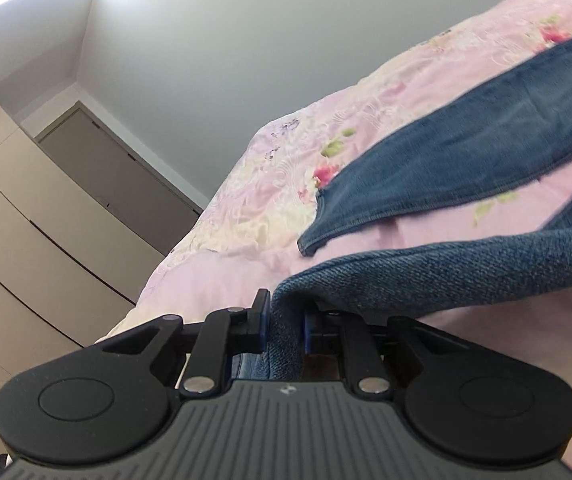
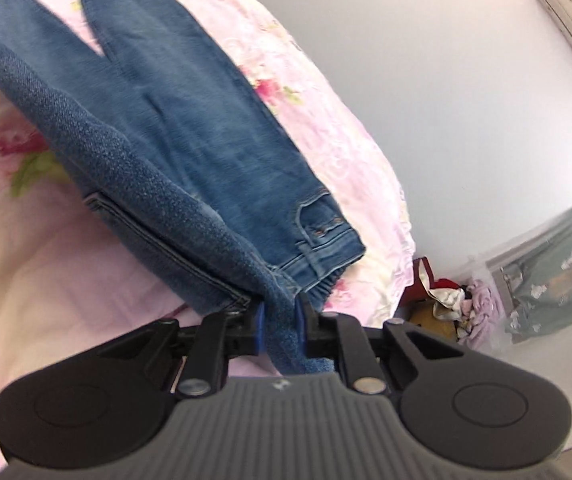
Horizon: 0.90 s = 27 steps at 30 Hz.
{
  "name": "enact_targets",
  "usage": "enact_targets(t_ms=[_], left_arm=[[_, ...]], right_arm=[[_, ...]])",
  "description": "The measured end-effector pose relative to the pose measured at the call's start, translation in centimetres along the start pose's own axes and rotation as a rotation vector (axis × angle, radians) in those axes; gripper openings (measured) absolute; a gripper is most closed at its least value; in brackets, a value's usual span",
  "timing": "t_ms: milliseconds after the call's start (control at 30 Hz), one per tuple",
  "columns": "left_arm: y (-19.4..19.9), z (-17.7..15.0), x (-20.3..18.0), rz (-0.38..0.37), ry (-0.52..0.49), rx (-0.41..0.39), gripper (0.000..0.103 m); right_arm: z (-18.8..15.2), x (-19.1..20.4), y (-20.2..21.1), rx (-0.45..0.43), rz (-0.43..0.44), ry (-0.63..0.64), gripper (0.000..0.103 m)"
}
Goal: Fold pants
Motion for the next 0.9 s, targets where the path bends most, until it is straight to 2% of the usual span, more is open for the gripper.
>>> enact_targets(t_ms=[133,233,400,667,900], left_arm=[[-1.9,2.9,1.6,-0.007,0.055,-0.002,0.016],[-3.8,5.1,2.4,0.015,0.052,-0.005,0.016],[-7.4,8.8,3.5,0.009,0.045,0.017,0.015],[-13.8,13.4,0.8,0.009,-0.068,0.083,0.015],[-20.0,16.9,-1.6,0.030,-0.113,0.149,0.015]], right_arm=[[1.9,-1.4,-0.7,-0.016,-0.031,-0.042,0.008],[3.3,-2.5,-1.5,-0.029,-0.052,-0.069,0.008],[5.8,-4.5,-3.8,-0.028,-0.074,-0.114,0.007],[9.6,-5.8,-10.7,0.008,-0.102,-0.114,0.006],[12.2,-5.8,-17.3,0.041,-0.130,-0.124,0.006]])
Point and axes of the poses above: each gripper's, at about its wrist camera, not at the fingertips, and y roughly against the way its jaws point, x to its left, z to its top, the point moved 9 cm from there along -y, roughly the way its jaws point, and after that the axes turned 11 degrees about -y, right-handed, at the moved point
